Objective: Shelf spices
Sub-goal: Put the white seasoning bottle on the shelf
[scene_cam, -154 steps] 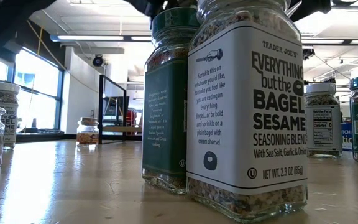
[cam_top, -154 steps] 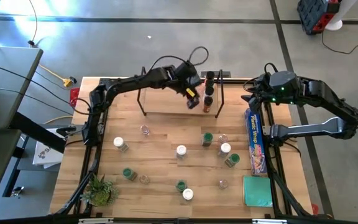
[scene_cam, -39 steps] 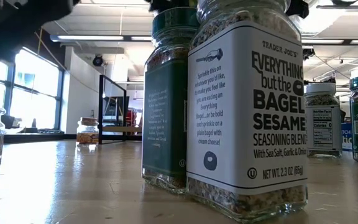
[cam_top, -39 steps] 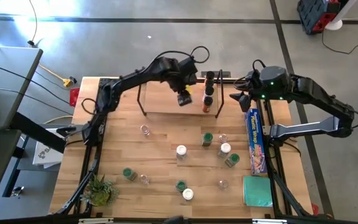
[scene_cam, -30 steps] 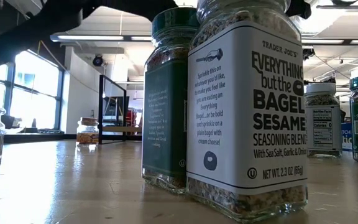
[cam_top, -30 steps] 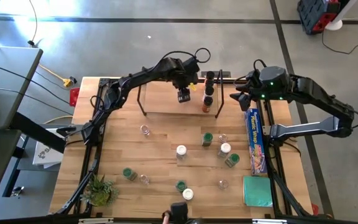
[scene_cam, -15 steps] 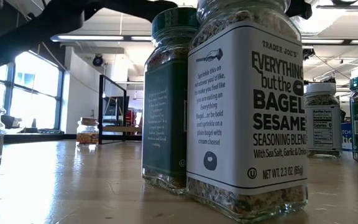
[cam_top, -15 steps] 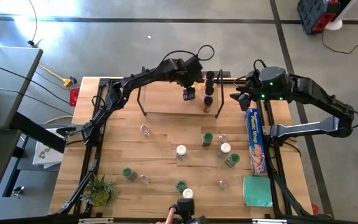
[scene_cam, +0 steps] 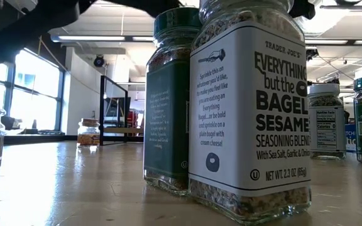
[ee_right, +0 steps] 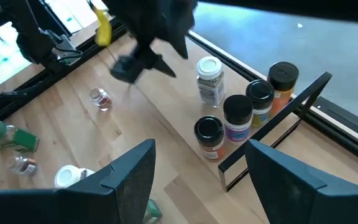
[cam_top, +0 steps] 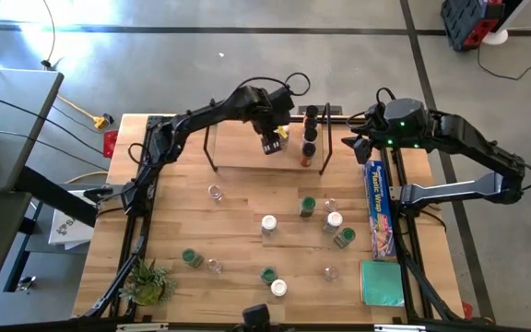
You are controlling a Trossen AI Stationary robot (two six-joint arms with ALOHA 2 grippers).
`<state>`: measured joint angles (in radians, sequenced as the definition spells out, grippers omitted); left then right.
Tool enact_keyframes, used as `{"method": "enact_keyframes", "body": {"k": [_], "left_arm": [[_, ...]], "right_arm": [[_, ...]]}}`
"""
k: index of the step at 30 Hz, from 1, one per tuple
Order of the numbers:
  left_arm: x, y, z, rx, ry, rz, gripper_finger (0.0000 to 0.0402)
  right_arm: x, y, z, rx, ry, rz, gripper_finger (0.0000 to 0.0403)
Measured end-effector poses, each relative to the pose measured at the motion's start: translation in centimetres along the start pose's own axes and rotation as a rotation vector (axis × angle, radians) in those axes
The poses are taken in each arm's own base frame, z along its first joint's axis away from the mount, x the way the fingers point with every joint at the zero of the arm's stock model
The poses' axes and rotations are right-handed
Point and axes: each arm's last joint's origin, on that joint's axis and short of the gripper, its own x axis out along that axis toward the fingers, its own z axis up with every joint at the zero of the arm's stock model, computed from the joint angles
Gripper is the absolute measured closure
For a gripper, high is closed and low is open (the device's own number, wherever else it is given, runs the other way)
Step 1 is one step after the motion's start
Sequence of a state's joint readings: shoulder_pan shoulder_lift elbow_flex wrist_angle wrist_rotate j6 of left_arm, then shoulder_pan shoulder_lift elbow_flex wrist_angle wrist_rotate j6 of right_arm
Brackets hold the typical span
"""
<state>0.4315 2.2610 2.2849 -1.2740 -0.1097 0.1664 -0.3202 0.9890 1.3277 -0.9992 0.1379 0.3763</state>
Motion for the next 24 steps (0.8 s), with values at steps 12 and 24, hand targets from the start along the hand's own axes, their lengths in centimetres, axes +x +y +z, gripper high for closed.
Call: {"method": "enact_keyframes", "body": {"k": [12, 24], "left_arm": [[4.3, 1.0, 1.0, -0.036, -0.103, 0.075, 0.0313], [4.1, 2.5, 2.4, -0.101, -0.271, 0.105, 0.0332]], "right_arm": [[0.0, -0.1, -0.4, 0.005, 0.048, 0.002, 0.0160], [0.0, -0.2, -0.6, 0.008, 0.062, -0.003, 0.0160]]}}
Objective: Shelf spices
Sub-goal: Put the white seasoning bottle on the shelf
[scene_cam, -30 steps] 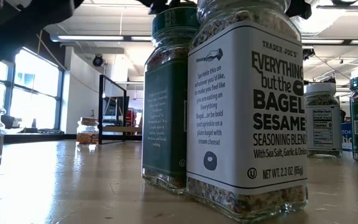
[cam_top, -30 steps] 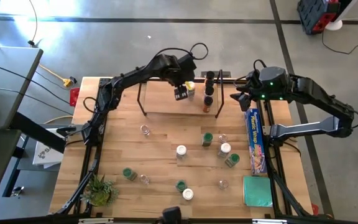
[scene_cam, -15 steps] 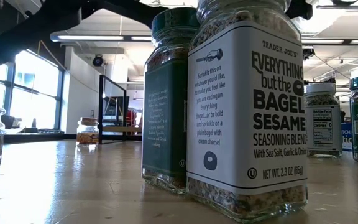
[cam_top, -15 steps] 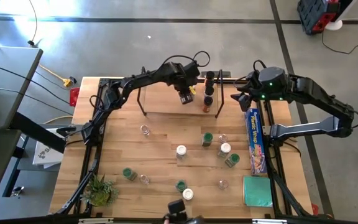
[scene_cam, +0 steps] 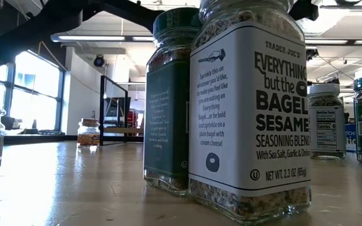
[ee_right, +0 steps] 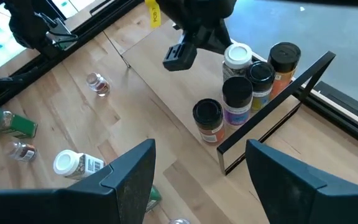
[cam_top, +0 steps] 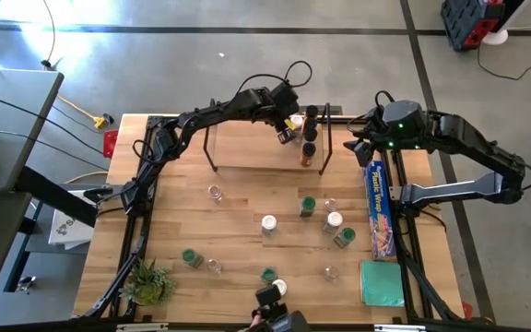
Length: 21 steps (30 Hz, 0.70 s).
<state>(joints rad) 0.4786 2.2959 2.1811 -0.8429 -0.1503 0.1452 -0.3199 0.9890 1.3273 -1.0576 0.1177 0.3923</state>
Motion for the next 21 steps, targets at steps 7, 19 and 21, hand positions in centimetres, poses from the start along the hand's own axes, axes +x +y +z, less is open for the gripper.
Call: {"method": "enact_keyframes", "body": {"k": [7, 19, 21], "left_arm": [[-3.0, -0.3, -0.4, -0.036, 0.066, -0.035, 0.0333], [0.5, -2.8, 0.0, -0.077, 0.010, -0.204, 0.0383], [1.2, -2.8, -0.1, -0.080, 0.010, -0.193, 0.0389]], "right_arm": [[0.0, 0.0, 0.0, 0.001, 0.000, 0.000, 0.0160], [0.0, -0.1, 0.0, 0.005, -0.008, -0.019, 0.0160], [0.0, -0.1, 0.0, 0.011, -0.007, -0.019, 0.0160]]}}
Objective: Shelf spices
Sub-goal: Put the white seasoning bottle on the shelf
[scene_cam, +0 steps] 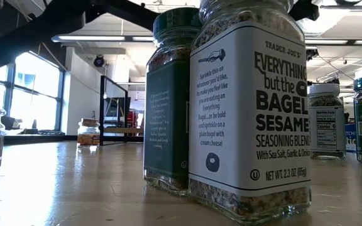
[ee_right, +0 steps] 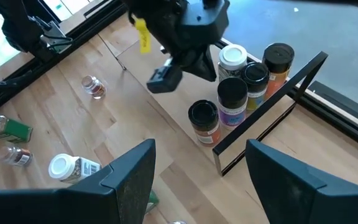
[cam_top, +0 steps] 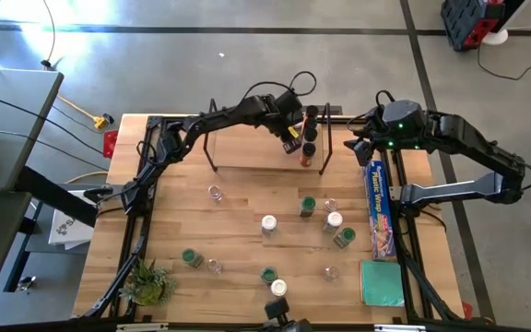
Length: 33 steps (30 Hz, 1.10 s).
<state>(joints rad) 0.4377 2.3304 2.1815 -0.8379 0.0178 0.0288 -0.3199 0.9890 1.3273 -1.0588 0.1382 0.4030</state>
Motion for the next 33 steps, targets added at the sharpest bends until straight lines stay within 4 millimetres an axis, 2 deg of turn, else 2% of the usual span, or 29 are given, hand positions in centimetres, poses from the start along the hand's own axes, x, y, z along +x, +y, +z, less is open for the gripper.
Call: {"method": "enact_keyframes", "body": {"k": [9, 33], "left_arm": [[2.2, 0.3, -0.2, -0.042, -0.018, 0.006, 0.0394], [2.5, 0.5, 0.6, -0.118, -0.110, 0.039, 0.0394]], "right_arm": [[0.0, 0.0, -0.1, 0.000, 0.005, -0.003, 0.0160], [0.0, -0.1, -0.1, -0.005, 0.013, -0.008, 0.0160]]}}
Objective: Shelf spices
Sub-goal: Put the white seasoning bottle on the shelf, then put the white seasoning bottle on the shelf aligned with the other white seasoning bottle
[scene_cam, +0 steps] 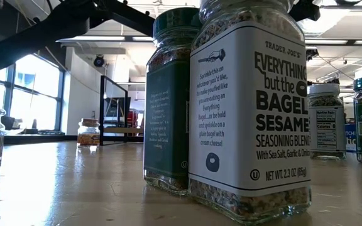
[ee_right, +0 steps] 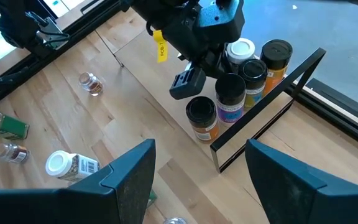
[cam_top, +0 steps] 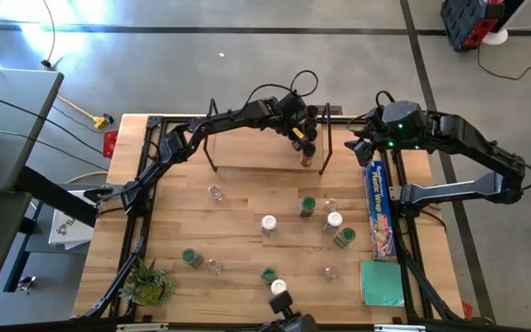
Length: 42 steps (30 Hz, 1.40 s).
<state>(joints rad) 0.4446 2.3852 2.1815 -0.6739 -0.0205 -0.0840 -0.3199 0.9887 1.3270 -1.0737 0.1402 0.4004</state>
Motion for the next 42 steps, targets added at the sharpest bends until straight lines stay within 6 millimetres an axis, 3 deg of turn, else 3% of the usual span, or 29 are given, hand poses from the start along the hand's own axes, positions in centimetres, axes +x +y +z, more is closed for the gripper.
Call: {"method": "enact_keyframes", "body": {"k": [23, 30, 33, 36, 39, 42], "left_arm": [[-0.5, 0.1, 0.6, -0.056, -0.045, 0.025, 0.0394], [-5.0, -0.7, 0.5, -0.026, 0.064, 0.015, 0.0394], [-8.5, -1.9, 0.2, 0.042, 0.133, 0.007, 0.0394], [-13.1, -4.4, 0.0, 0.180, 0.147, -0.033, 0.0394], [-17.3, -7.3, -1.4, 0.347, 0.121, -0.114, 0.0394], [-19.2, -8.9, -4.7, 0.346, 0.130, -0.192, 0.0394]], "right_arm": [[0.0, 0.0, 0.0, 0.011, 0.000, 0.000, 0.0160], [-0.1, 0.5, -0.2, -0.043, 0.003, 0.024, 0.0160], [-0.3, 1.3, -0.6, -0.119, 0.013, 0.069, 0.0160], [-0.5, 2.1, -1.0, -0.186, 0.022, 0.110, 0.0160], [-0.6, 2.4, -1.1, -0.207, 0.015, 0.104, 0.0160], [-0.6, 2.4, -1.1, -0.206, 0.001, 0.075, 0.0160]]}}
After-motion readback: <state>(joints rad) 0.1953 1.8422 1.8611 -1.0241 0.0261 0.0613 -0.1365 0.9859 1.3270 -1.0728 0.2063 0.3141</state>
